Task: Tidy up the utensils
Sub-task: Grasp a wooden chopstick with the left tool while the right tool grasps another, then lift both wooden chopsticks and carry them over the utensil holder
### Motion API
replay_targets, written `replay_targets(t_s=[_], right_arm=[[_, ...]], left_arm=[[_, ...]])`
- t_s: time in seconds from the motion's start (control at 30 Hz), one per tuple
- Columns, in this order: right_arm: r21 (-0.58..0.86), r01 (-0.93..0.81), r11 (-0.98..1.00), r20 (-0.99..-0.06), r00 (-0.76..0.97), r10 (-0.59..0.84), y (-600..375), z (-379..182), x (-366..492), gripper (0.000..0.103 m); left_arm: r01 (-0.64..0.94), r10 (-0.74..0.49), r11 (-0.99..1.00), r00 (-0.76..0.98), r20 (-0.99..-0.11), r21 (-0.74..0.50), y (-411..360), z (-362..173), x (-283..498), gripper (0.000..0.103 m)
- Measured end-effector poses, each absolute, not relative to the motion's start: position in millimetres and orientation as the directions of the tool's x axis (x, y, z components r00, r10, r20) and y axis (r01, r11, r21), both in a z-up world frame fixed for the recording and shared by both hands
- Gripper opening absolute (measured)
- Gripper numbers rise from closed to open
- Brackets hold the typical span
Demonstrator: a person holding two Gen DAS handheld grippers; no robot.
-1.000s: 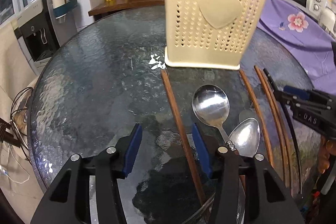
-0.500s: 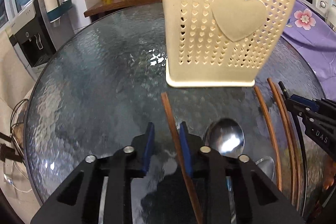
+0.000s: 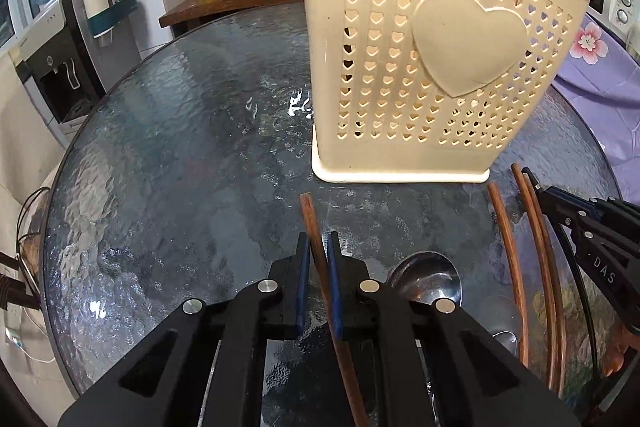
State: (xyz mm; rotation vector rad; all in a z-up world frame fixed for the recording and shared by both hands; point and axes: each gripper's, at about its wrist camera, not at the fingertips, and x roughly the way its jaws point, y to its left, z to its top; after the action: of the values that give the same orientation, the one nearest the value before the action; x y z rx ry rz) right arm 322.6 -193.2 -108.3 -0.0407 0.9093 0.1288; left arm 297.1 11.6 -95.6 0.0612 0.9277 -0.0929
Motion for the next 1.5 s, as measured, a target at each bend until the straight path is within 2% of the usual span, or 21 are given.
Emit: replay_targets(t_s=[0.3,0.47,0.73,1.07,1.5], right_arm=[[0.077,-0.135,0.988,-0.774,0.616,0.144,-201,-107,320,0.008],[0.136,-0.148,0.979,-0.727,0.656,0.201,-212,-91,313,0.008],[0.218,-0.224,0.950,-0.601,0.736,0.312,-229,-39,291,0.008],[0.265,-0.347,0.900,-0.436,0.789,0.433,-246,23,247,0.008],[0.239,-0.406,0.882,-0.347,0.813,0.468,-253,54,210,0.008]], left_arm=[[0.102,-0.109,0.993,0.595,-0.797,-0.059,15,-96,294,0.008],[0.094,-0.142,0.990,0.617,-0.774,-0.107,26,-86,290,0.008],[0.123,-0.206,0.978,0.711,-0.672,-0.170,36,-37,266,0.007],[0.186,-0.246,0.968,0.816,-0.522,-0.166,35,26,223,0.007],[0.169,-0.204,0.978,0.891,-0.406,-0.121,38,59,188,0.007]])
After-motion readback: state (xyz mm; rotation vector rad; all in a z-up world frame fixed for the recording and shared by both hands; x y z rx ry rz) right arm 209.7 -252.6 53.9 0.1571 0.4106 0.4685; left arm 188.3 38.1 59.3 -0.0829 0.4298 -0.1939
